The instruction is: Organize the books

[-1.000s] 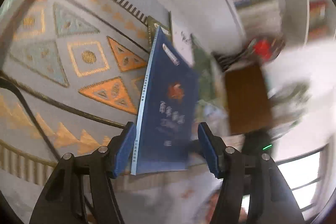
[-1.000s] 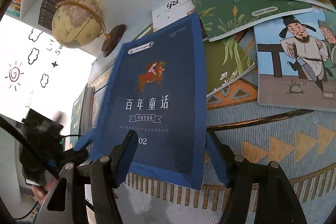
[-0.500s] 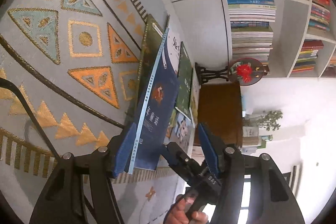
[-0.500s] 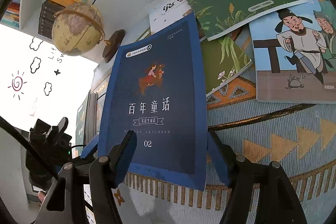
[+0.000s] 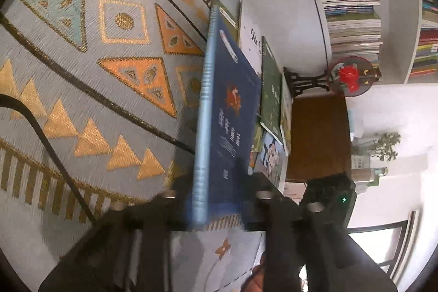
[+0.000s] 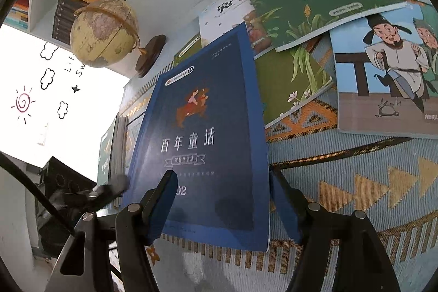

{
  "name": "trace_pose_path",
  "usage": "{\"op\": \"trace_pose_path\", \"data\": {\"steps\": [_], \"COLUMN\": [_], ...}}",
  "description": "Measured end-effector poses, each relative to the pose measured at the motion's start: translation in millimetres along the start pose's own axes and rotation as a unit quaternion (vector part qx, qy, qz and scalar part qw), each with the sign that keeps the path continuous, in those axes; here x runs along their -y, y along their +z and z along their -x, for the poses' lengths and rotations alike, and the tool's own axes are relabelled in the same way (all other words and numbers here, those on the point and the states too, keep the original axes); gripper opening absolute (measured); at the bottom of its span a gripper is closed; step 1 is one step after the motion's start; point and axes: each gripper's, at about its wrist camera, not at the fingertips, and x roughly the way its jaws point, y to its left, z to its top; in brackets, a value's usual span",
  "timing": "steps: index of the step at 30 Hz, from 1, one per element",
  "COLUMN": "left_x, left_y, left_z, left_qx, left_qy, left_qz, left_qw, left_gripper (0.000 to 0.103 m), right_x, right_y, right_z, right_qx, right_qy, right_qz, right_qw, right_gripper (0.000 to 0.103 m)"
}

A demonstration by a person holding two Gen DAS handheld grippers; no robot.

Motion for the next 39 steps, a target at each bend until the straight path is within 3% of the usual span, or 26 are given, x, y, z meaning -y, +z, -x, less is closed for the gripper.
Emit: {"op": "trace_pose_path", "data": {"steps": [2, 5, 8, 10, 12, 14, 17, 20, 24, 30, 36, 39], "left_x": [-1.9, -6.5, -10.0, -13.6, -13.5, -8.2, 9.4, 28.7, 48.8, 53.7, 46.3, 47.5], "left_y": [2.7, 7.3, 10.0, 9.9, 8.1, 6.6, 2.8, -8.6, -31.5, -76.6, -132.2, -153.8], "left_z": [-4.7, -7.5, -13.7, -17.6, -19.4, -17.4, -14.4, -18.0, -14.3, 1.1, 24.4, 40.5], "left_qx": [-0.007, -0.03, -0.063, -0.072, -0.074, -0.07, -0.063, -0.057, -0.035, -0.027, -0.024, -0.012], "left_qy": [-0.019, -0.096, -0.156, -0.166, -0.146, -0.098, 0.007, 0.086, 0.146, 0.174, 0.169, 0.15], "left_qz": [0.024, 0.074, 0.114, 0.129, 0.119, 0.081, -0.01, -0.089, -0.176, -0.25, -0.256, -0.257], "left_qw": [0.9995, 0.9922, 0.9792, 0.975, 0.9792, 0.9894, 0.998, 0.9907, 0.9728, 0.9521, 0.9516, 0.9546], "left_gripper": [0.009, 0.009, 0.009, 0.009, 0.009, 0.009, 0.009, 0.01, 0.01, 0.01, 0.01, 0.01], "right_x": [3.1, 12.0, 30.0, 42.1, 45.9, 40.5, 15.4, -16.2, -45.8, -53.8, -74.8, -75.4], "right_y": [0.4, -0.6, -2.6, -3.5, -3.2, -1.9, -1.5, -10.3, -33.9, -85.3, -151.4, -174.5], "right_z": [1.7, 4.4, 2.7, 0.8, 3.3, 8.6, 16.8, 18.6, 18.9, 36.0, 52.7, 67.3], "right_qx": [-0.011, -0.023, -0.041, -0.036, -0.024, -0.017, -0.008, -0.003, 0.006, 0.011, 0.033, 0.038], "right_qy": [0.004, 0.025, 0.095, 0.137, 0.15, 0.142, 0.052, -0.035, -0.11, -0.148, -0.215, -0.211], "right_qz": [-0.017, -0.05, -0.118, -0.158, -0.169, -0.147, -0.054, 0.055, 0.159, 0.234, 0.327, 0.331], "right_qw": [1.0, 0.998, 0.988, 0.977, 0.974, 0.979, 0.997, 0.998, 0.981, 0.961, 0.92, 0.919], "right_gripper": [0.068, 0.069, 0.073, 0.072, 0.059, 0.044, 0.032, 0.029, 0.027, 0.027, 0.027, 0.027]}}
